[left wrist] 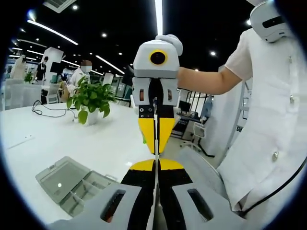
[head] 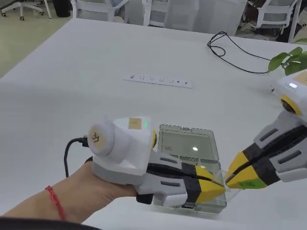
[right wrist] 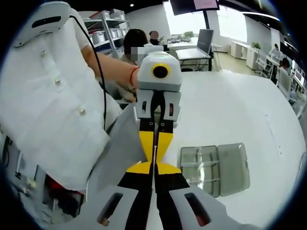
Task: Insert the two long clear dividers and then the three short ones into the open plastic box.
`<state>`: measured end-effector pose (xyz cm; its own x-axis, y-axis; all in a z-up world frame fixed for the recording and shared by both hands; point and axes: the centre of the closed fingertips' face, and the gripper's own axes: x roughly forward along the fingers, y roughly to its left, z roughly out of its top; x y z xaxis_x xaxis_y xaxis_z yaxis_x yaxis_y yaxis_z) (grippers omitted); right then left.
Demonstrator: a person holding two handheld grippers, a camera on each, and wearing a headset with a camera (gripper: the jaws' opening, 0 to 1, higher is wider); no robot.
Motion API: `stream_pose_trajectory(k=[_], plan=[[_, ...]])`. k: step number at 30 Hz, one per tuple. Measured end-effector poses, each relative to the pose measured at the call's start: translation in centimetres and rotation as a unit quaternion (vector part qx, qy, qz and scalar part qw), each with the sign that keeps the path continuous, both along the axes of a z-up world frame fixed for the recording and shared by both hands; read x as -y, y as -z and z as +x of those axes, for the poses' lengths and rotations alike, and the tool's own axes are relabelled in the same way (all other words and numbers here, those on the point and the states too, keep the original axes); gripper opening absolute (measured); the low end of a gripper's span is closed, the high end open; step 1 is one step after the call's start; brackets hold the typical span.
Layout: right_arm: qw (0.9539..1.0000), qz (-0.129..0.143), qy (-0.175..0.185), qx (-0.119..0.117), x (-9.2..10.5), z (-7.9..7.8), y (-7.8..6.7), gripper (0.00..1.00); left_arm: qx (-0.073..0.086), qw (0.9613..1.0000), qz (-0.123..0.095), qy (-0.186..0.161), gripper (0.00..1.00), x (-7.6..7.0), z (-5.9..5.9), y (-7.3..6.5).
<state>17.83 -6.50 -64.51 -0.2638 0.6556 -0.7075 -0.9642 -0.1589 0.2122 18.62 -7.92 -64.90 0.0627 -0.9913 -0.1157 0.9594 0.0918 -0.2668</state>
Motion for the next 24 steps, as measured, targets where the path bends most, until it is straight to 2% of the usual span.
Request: stream_pose_trajectory(k=[12,16,20,24], plan=[[1.0000,0.000,0.001,0.008,-0.2,0.2,0.3,0.03,0.002,1.0000,0.007,-0.005,0.00,-0.3,0.1,0.3],[0.9999,0.001,0.004,0.013,-0.3,0.3,0.3,0.03,0.006,0.9998,0.019,-0.007,0.00,-0.5,0.1,0.7],[0.9998,0.002,0.008,0.016,-0.3,0.5,0.2,0.03,0.005,0.9997,0.020,-0.013,0.00,-0.9,0.2,0.9],[0.9996,0.001,0.017,0.022,-0.1,1.0,0.3,0.03,0.005,0.9994,0.024,-0.024,0.04,-1.4,0.6,1.1]])
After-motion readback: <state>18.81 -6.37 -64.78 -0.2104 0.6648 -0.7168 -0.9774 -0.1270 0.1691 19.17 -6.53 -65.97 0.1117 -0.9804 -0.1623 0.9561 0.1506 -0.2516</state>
